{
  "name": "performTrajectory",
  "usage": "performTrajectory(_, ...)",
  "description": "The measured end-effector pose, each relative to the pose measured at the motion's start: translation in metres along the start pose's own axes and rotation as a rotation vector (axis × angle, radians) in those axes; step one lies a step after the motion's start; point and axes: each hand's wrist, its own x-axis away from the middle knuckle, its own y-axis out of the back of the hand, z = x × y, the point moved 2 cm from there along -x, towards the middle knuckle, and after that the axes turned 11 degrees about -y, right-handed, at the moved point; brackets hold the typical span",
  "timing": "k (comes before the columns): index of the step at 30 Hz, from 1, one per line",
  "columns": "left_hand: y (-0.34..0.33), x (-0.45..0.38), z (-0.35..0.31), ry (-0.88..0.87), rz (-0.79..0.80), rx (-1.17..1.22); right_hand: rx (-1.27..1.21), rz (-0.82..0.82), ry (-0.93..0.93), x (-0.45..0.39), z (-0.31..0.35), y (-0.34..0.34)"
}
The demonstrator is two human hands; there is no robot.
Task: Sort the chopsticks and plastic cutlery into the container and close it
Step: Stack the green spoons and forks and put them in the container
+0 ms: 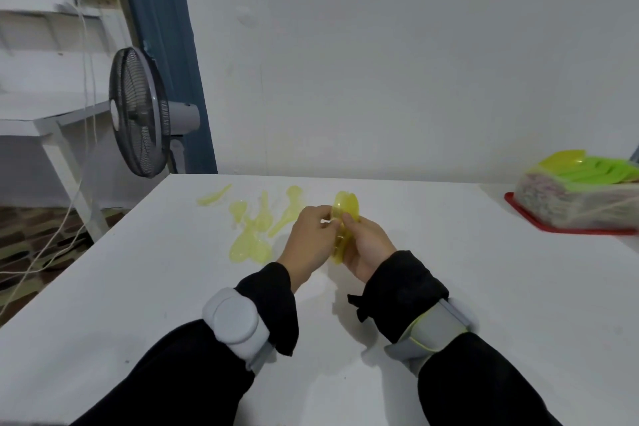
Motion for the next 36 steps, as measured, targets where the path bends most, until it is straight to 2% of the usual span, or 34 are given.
performTrajectory(5,-0.001,0.001,0.005,0.017,0.011,-0.074,-0.038,0.035,-0.106,-0.001,-0.005,-0.005)
performTrajectory(9,0.0,-0.004,0.008,0.106,0.168,-0.173,0.074,-0.016,-0.061,-0.01,-0.004,-0.008)
performTrajectory(14,0.032,-0.017,0.0,0.068,0.408,-0.183,0.116,-0.005,-0.109,-0.017,0.001,-0.01)
performTrajectory(16,0.061,-0.032,0.005,0.025,0.501,-0.398,0.123,-0.016,-0.165,-0.022,0.002,-0.012)
performTrajectory(20,0.116,-0.051,0.038,-0.005,0.719,-1.046,0.124,-0.03,-0.256,-0.027,0.004,-0.012)
performTrajectory(23,0.129,-0.045,0.055,-0.097,0.824,-1.363,0.132,-0.046,-0.272,-0.03,0.001,-0.011)
performTrajectory(26,0.127,-0.041,0.072,-0.278,0.806,-1.496,0.1,-0.053,-0.263,-0.034,0.0,-0.012)
performTrajectory(28,0.127,-0.038,0.075,-0.336,0.751,-1.462,0.09,-0.063,-0.25,-0.035,0.001,-0.011)
performTrajectory(30,0.125,-0.037,0.076,-0.529,0.638,-1.369,0.089,-0.083,-0.229,-0.035,0.002,-0.008)
performTrajectory(32,0.121,-0.036,0.075,-0.644,0.531,-1.308,0.09,-0.108,-0.196,-0.034,0.004,-0.004)
performTrajectory(34,0.111,-0.038,0.072,-0.59,0.447,-1.175,0.08,-0.123,-0.149,-0.033,0.005,-0.001)
performTrajectory(36,0.096,-0.037,0.058,-0.437,0.393,-1.003,0.027,-0.111,-0.109,-0.032,0.007,0.001)
